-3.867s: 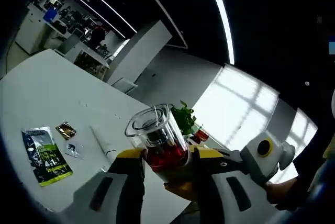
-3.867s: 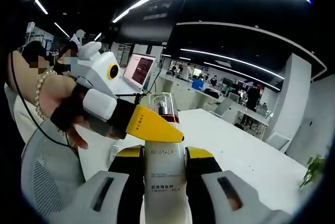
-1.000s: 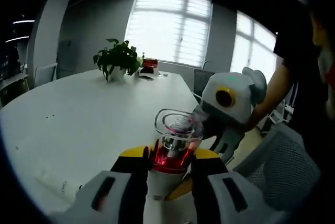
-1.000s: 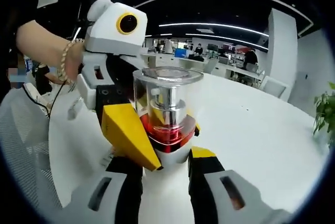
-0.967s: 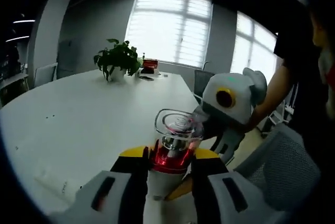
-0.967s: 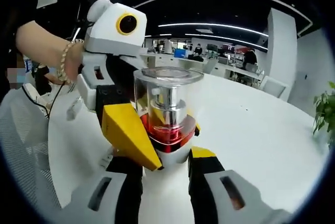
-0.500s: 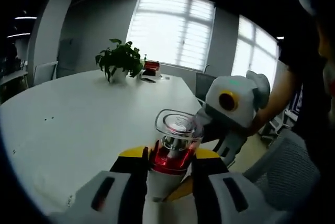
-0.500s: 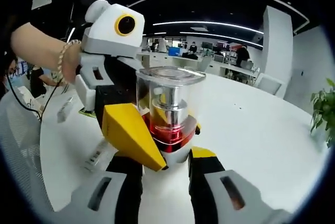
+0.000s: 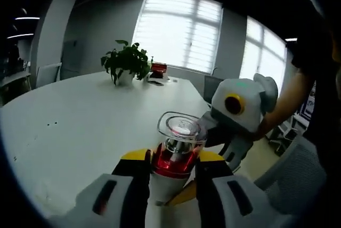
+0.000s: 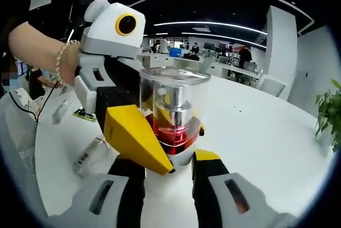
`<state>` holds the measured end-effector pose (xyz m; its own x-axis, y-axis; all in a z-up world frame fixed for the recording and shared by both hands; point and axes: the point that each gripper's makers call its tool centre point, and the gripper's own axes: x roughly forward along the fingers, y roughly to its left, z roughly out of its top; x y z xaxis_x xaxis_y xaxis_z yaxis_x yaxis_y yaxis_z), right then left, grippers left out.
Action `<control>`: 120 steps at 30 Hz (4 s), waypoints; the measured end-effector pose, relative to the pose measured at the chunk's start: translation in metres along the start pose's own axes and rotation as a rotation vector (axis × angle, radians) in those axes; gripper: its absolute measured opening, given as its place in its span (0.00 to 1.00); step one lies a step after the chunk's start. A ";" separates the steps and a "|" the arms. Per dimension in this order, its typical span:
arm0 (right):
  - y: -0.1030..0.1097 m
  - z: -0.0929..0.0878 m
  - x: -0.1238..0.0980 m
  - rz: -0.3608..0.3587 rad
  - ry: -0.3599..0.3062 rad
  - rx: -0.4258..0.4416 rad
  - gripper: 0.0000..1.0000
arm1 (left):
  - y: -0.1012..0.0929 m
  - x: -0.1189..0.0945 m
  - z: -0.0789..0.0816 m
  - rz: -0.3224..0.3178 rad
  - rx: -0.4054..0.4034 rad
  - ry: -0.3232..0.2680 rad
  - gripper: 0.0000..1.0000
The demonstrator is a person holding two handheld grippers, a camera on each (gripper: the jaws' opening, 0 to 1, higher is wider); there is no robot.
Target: Arrange the skincare products in the storage area until every visible bottle or jar stands upright without overlapping.
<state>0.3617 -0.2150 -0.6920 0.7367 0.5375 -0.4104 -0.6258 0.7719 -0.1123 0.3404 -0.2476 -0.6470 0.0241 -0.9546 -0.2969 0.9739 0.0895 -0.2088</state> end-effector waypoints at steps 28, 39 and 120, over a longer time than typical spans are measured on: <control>0.031 0.002 -0.018 -0.017 0.043 0.071 0.69 | -0.007 -0.038 -0.015 0.148 -0.164 0.097 0.76; 0.038 0.003 -0.038 -0.050 0.050 0.104 0.78 | -0.028 -0.083 -0.038 0.259 -0.245 0.089 0.93; 0.088 0.079 -0.085 -0.060 0.085 0.066 0.74 | -0.125 -0.285 -0.141 0.703 -0.376 0.032 0.95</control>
<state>0.2641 -0.1657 -0.5951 0.7462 0.4607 -0.4805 -0.5606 0.8242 -0.0803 0.1797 0.0528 -0.6676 0.5920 -0.6308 -0.5016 0.5913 0.7629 -0.2616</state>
